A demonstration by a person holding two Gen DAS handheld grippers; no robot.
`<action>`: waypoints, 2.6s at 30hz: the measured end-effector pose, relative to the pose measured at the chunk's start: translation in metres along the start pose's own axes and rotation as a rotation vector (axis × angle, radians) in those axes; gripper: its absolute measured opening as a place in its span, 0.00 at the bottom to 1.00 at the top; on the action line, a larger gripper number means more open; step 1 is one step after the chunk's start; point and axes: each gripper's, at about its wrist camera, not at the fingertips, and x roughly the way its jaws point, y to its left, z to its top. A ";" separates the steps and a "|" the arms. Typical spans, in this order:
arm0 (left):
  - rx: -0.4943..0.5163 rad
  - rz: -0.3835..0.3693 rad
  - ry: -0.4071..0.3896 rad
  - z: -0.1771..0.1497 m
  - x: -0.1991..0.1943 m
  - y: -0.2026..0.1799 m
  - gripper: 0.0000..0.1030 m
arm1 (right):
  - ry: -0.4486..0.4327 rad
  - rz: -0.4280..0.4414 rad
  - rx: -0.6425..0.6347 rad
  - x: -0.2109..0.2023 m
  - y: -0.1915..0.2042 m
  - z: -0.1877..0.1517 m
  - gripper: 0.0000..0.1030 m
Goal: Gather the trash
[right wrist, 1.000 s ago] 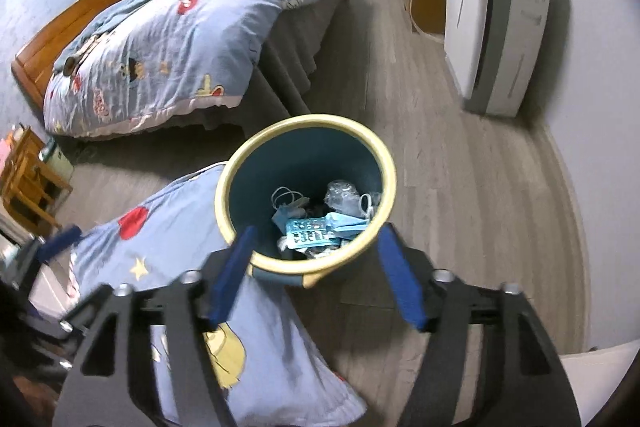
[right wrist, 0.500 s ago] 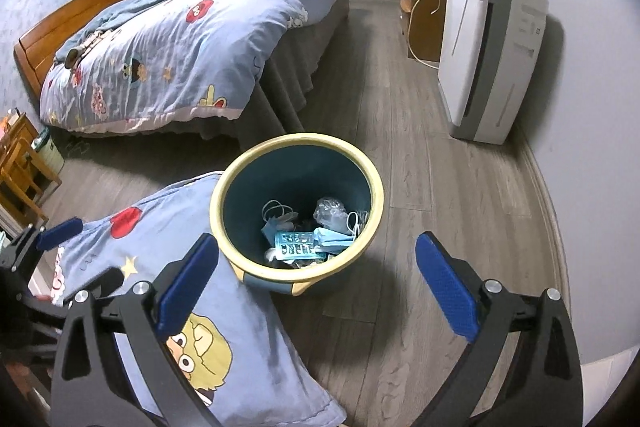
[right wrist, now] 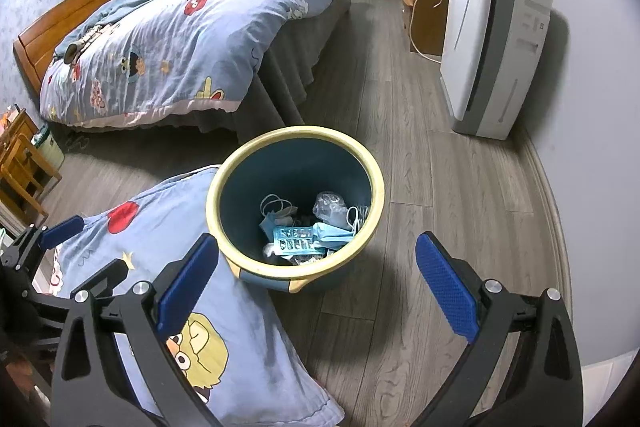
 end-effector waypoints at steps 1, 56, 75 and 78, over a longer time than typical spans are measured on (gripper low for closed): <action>0.001 -0.003 0.000 0.000 0.000 0.000 0.95 | 0.001 -0.001 -0.001 0.001 0.000 0.000 0.94; 0.003 -0.001 0.003 -0.001 0.000 -0.006 0.95 | 0.027 -0.012 -0.015 0.008 0.005 0.002 0.94; -0.010 -0.022 0.019 -0.004 0.000 -0.007 0.95 | 0.033 -0.014 -0.015 0.010 0.004 0.003 0.94; 0.006 -0.012 0.014 -0.004 -0.001 -0.005 0.95 | 0.034 -0.015 -0.016 0.010 0.004 0.003 0.94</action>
